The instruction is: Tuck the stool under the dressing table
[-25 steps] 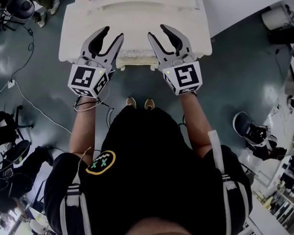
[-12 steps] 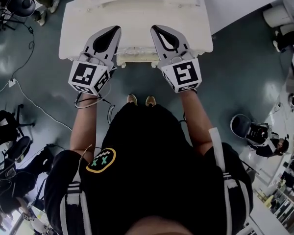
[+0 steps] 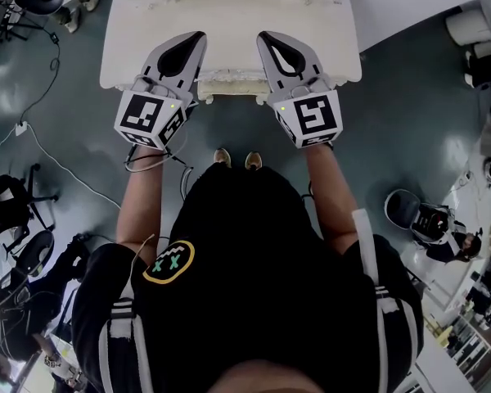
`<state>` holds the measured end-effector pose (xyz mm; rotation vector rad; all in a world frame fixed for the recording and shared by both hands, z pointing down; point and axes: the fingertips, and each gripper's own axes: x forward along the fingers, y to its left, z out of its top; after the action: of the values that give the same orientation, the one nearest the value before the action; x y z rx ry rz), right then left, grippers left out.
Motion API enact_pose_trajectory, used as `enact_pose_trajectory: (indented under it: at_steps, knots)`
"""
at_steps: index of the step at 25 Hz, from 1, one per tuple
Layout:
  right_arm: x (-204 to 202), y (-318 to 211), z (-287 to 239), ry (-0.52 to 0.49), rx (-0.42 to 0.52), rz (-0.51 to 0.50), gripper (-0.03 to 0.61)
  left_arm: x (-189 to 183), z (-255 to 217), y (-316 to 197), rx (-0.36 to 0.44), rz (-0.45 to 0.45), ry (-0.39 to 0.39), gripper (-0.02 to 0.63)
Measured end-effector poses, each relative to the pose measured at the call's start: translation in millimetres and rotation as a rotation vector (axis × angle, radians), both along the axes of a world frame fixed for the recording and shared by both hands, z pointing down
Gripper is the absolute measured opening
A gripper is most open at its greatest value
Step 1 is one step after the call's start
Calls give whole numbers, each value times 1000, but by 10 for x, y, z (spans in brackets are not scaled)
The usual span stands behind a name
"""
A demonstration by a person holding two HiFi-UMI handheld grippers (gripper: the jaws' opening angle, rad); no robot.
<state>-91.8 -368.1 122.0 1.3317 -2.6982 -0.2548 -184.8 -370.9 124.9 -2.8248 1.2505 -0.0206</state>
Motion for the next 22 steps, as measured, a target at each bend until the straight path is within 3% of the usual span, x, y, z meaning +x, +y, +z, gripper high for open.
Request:
enact_pose_trajectory:
  at_steps: [22]
  knots:
    - [-55,-39,46,8,-4,-16,20,10,64,-59,-17,7,-9,18]
